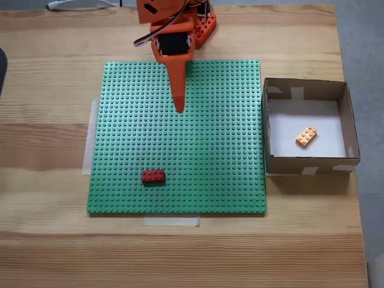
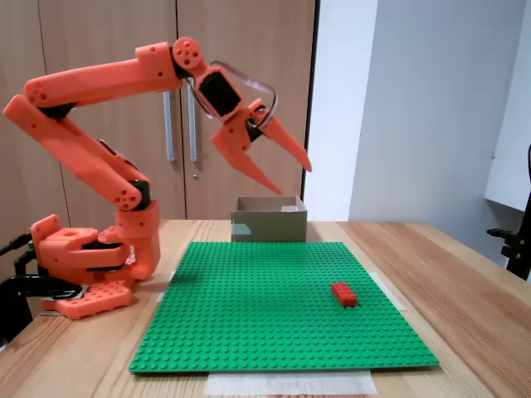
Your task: Pick the yellow lego block and put it in the box.
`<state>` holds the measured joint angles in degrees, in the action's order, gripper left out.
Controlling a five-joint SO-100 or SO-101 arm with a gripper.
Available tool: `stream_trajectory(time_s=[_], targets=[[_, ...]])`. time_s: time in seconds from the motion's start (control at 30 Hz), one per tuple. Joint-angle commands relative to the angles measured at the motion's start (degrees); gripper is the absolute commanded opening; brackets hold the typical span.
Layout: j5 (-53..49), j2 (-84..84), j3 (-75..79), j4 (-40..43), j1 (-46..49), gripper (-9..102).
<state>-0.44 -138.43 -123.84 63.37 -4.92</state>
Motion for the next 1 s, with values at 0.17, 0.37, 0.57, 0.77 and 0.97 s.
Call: stream_trajectory(time_s=[0.17,0.37,0.57,0.77,0.97], targets=[[1.05,-12.83,-10.46,-1.76,2.2,21],[2.11,-14.15,-13.89,-4.04,1.76,20],[3.34,-14.94,-16.52,-5.89,2.29,19],[2.72,-18.11,-20.83,-5.98,2.55,16],[3.08,-18.19,-26.72,-11.95,4.66,12]])
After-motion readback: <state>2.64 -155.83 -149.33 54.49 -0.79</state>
